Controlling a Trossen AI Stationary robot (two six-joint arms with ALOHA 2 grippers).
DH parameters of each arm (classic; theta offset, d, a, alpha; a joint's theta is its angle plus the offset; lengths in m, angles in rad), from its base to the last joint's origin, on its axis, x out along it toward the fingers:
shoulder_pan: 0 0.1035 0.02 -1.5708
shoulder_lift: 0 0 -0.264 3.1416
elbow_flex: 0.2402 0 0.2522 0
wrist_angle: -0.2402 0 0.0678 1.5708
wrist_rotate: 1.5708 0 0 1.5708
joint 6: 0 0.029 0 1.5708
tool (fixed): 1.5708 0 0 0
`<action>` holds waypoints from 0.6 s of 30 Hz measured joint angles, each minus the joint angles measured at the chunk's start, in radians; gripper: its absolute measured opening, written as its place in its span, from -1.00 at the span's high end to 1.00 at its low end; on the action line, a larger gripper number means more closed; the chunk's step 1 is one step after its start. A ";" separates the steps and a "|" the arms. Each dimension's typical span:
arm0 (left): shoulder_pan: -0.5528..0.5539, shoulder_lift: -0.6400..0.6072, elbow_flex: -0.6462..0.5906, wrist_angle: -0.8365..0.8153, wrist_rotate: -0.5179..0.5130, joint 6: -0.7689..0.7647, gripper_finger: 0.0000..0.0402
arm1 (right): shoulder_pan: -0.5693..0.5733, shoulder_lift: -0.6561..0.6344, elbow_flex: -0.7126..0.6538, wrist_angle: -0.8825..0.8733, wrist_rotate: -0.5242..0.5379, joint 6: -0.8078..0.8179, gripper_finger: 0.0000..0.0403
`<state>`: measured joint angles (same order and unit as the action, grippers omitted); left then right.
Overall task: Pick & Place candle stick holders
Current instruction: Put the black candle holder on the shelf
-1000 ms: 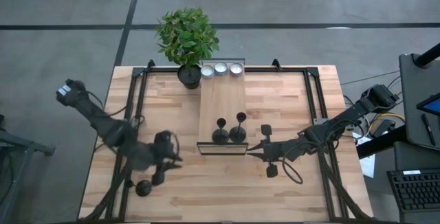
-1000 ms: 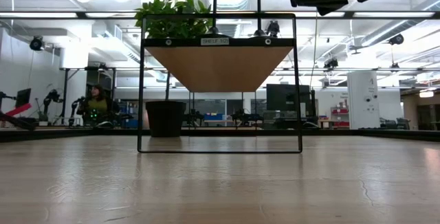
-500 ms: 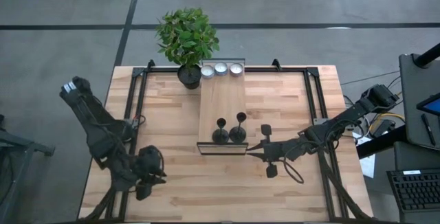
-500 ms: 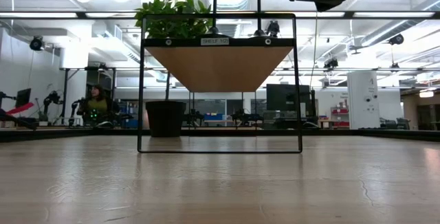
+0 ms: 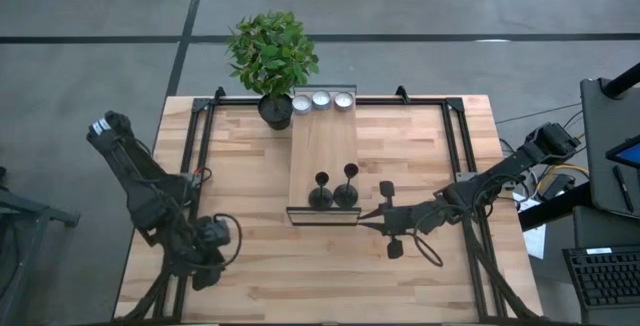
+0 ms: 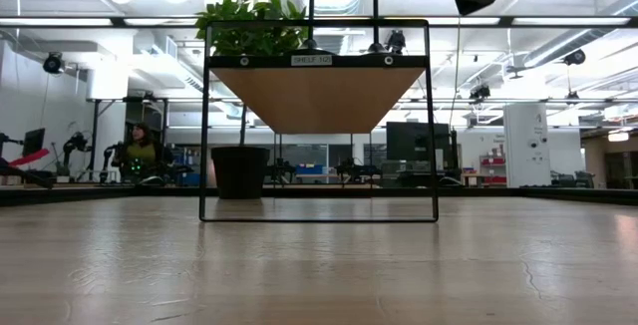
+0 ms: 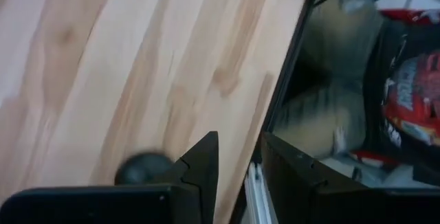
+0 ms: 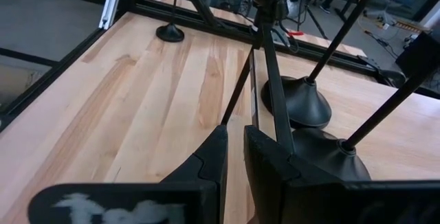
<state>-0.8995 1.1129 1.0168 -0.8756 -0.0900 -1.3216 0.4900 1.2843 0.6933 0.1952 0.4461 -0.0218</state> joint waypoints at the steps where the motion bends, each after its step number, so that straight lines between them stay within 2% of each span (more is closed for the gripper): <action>1: 0.001 -0.003 0.000 -0.017 0.023 -0.014 0.47 | 0.000 0.000 0.000 0.003 0.000 0.000 0.79; 6: 0.001 -0.006 0.017 -0.091 0.124 -0.076 0.47 | 0.000 0.000 0.000 0.004 0.000 -0.004 0.79; 10: 0.002 -0.007 0.079 -0.192 0.129 -0.090 0.47 | 0.000 0.000 0.000 0.004 0.000 -0.007 0.79; 13: 0.000 -0.007 0.129 -0.256 0.130 -0.153 0.47 | 0.000 0.000 0.000 0.004 0.000 -0.007 0.79; 18: -0.023 -0.007 0.163 -0.269 0.184 -0.268 0.47 | 0.000 0.000 0.000 0.002 0.000 -0.004 0.79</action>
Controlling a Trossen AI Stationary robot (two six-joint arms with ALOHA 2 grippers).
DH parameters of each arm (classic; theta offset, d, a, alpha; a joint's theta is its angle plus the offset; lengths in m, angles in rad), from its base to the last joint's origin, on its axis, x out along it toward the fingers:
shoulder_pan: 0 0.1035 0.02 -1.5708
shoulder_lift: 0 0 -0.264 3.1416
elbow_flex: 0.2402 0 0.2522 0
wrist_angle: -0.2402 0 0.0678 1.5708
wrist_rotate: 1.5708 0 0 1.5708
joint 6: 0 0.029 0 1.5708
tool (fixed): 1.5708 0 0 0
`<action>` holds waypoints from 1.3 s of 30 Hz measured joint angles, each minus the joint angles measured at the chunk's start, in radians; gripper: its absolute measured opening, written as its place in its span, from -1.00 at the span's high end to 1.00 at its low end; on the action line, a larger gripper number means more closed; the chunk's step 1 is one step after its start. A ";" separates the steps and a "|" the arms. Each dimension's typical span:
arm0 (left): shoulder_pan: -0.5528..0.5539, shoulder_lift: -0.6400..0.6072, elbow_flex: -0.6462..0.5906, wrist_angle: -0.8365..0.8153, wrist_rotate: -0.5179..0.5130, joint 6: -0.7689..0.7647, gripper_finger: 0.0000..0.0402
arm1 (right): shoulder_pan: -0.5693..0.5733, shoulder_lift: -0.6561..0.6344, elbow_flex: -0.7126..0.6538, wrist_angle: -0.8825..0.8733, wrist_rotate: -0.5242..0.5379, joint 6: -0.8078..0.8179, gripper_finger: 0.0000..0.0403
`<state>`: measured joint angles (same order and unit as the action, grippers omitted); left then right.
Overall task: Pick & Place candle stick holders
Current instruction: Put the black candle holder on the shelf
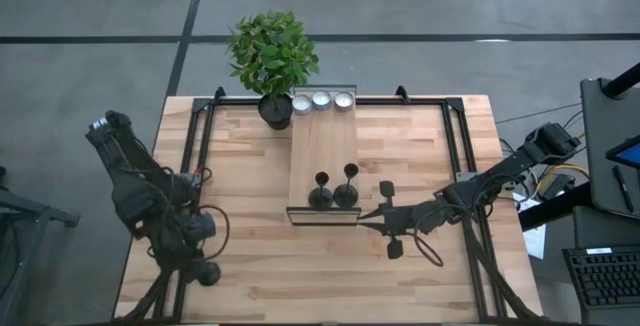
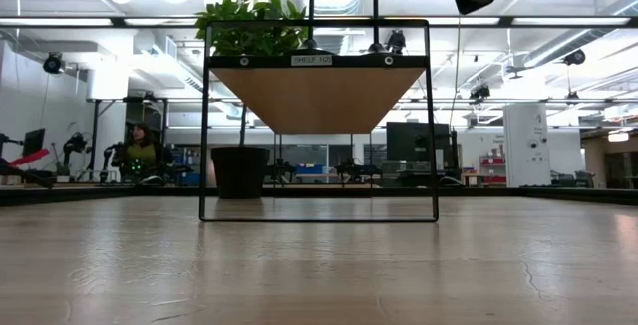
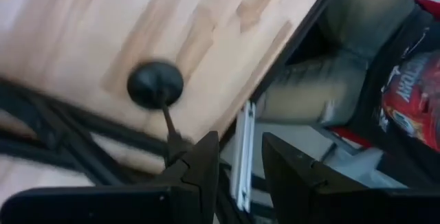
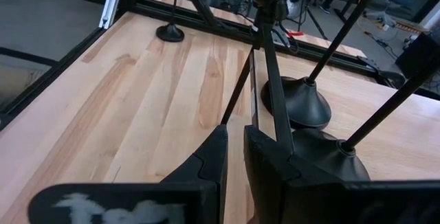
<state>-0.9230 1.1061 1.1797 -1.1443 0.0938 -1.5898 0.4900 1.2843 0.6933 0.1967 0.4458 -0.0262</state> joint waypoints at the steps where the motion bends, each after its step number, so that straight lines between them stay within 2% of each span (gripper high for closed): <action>1: -0.005 0.000 0.000 -0.001 0.014 -0.025 0.47 | 0.000 0.000 0.000 -0.001 0.000 0.000 0.79; 8: -0.047 0.020 -0.008 -0.005 0.054 -0.142 0.47 | 0.000 0.000 -0.018 -0.005 0.000 0.019 0.79; 18: -0.054 0.022 -0.008 -0.084 0.042 -0.241 0.44 | 0.001 0.000 -0.024 0.013 0.000 0.019 0.79; 25: -0.058 0.022 -0.009 -0.149 0.044 -0.280 0.22 | 0.001 0.000 -0.024 0.020 0.000 0.015 0.79; 31: -0.060 0.027 -0.009 -0.109 0.038 -0.323 0.00 | 0.000 0.000 -0.024 0.019 0.000 0.016 0.79; 36: -0.066 0.061 -0.012 -0.088 0.034 -0.322 -0.06 | 0.000 0.000 -0.024 0.018 0.000 0.017 0.79; 39: -0.068 0.091 -0.022 -0.092 0.086 -0.315 -0.06 | 0.000 0.000 -0.027 0.018 0.000 0.018 0.79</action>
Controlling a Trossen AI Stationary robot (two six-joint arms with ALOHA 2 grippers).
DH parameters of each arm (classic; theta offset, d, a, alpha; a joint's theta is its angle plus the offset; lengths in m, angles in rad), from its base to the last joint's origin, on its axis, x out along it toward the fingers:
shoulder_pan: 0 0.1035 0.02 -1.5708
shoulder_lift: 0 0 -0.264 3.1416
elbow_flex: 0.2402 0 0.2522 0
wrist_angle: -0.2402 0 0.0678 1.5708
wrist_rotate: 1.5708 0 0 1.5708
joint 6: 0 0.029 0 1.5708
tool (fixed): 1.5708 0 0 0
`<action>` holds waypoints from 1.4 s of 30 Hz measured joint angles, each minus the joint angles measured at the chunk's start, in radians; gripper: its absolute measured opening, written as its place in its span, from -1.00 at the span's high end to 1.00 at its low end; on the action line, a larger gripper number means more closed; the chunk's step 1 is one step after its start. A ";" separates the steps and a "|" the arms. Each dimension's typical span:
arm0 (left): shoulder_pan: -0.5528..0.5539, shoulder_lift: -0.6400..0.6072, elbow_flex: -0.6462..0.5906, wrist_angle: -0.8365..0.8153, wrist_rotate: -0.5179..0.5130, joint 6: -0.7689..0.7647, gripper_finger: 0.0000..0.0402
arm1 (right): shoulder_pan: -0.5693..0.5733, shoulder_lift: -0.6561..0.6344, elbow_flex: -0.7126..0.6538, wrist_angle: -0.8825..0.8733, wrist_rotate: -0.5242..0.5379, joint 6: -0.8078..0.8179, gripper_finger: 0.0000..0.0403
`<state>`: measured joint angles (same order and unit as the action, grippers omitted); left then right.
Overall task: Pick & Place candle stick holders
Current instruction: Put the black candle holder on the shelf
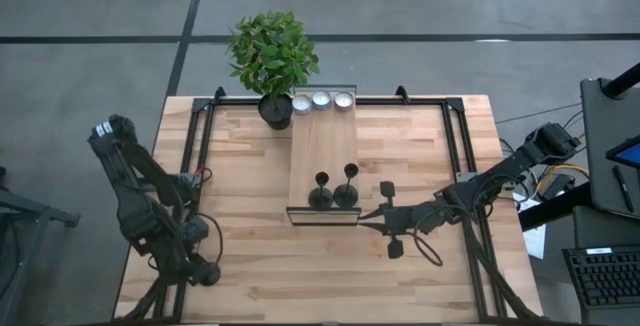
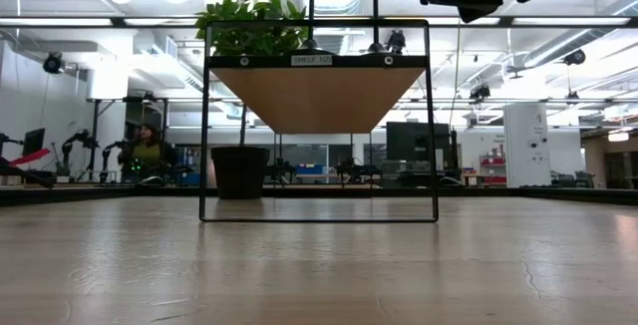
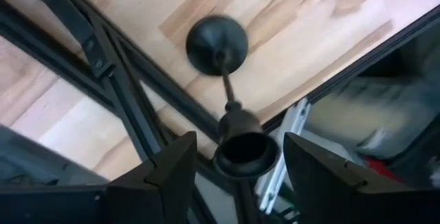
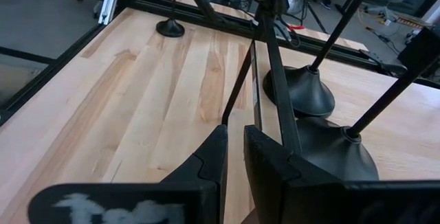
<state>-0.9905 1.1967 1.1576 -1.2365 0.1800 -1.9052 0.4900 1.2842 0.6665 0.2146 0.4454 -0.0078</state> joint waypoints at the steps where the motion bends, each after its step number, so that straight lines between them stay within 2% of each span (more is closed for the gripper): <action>1: -0.001 0.007 0.000 0.002 0.011 0.005 -0.06 | 0.000 0.000 0.000 0.000 0.000 0.000 0.79; 13: -0.001 0.039 0.000 0.017 0.033 0.050 0.00 | 0.000 0.000 -0.001 0.008 0.000 -0.003 0.79; 25: -0.001 0.039 0.001 0.016 0.043 0.080 0.37 | 0.000 0.000 -0.001 0.008 0.000 -0.011 0.79; 35: 0.000 0.037 0.001 0.007 0.029 0.106 0.35 | 0.000 0.000 -0.001 0.008 0.000 -0.011 0.79; 42: 0.003 0.024 0.001 -0.007 -0.019 0.141 0.35 | 0.000 0.000 -0.001 0.008 0.000 -0.011 0.79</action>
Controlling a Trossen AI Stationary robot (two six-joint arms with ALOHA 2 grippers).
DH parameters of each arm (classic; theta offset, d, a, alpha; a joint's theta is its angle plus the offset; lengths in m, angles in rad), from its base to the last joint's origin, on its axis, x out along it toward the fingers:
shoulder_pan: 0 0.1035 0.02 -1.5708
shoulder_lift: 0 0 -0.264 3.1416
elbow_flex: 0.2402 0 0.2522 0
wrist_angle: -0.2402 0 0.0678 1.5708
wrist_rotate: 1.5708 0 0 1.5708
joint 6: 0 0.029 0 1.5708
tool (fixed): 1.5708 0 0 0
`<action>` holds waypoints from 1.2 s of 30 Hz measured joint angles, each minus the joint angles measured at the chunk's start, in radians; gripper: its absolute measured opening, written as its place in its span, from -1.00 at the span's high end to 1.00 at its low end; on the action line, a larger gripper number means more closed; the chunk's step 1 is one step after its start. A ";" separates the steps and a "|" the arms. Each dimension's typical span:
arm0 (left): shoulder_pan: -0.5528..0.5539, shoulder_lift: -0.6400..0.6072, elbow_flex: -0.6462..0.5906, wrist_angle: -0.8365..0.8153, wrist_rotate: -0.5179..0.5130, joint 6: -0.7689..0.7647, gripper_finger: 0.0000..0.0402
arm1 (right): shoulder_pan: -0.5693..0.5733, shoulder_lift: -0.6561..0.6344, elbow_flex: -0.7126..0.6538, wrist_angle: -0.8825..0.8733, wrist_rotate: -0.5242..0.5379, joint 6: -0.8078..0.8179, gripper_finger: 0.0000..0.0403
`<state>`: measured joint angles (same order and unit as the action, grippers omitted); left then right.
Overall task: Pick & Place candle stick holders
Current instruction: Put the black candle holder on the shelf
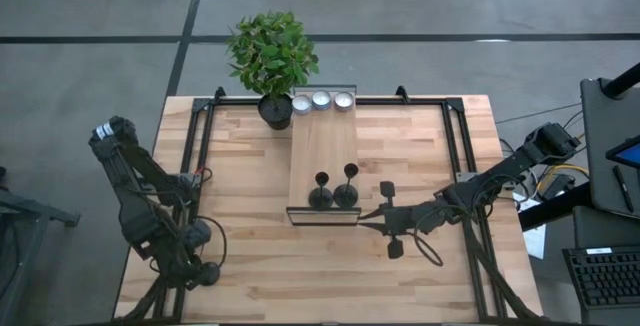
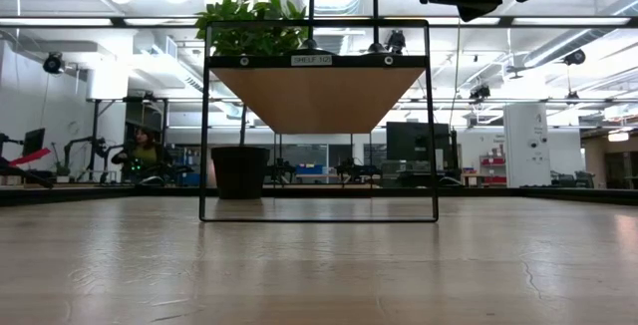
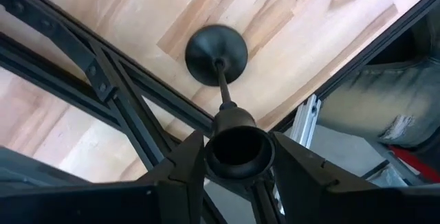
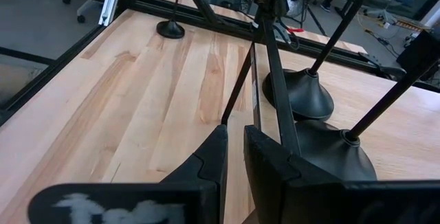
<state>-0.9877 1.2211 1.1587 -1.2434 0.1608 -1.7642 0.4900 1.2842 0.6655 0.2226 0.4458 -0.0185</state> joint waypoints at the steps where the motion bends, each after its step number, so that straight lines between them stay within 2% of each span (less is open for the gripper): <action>1: 0.001 -0.003 0.000 -0.006 -0.007 0.003 0.35 | 0.000 0.000 0.000 0.000 0.000 0.000 0.79; 5: 0.005 -0.021 0.000 -0.018 -0.058 0.011 0.35 | 0.000 0.000 0.000 0.001 0.000 0.000 0.79; 11: 0.017 -0.053 0.022 -0.022 -0.191 0.058 0.35 | 0.000 0.000 0.000 0.001 0.000 -0.001 0.79; 20: 0.051 -0.064 0.046 -0.067 -0.285 0.163 0.35 | 0.000 0.000 0.000 0.001 0.001 -0.003 0.79; 26: 0.094 -0.065 0.106 -0.142 -0.365 0.260 0.35 | 0.000 0.000 0.000 0.001 0.001 -0.004 0.79; 33: 0.138 -0.065 0.225 -0.269 -0.548 0.363 0.35 | 0.000 0.000 0.000 0.001 0.001 -0.007 0.79; 36: 0.166 -0.065 0.279 -0.327 -0.596 0.406 0.35 | 0.000 0.000 0.000 0.001 0.001 -0.007 0.79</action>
<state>-0.8214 1.1561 1.4377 -1.5705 -0.4351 -1.3585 0.4900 1.2842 0.6655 0.2237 0.4465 -0.0257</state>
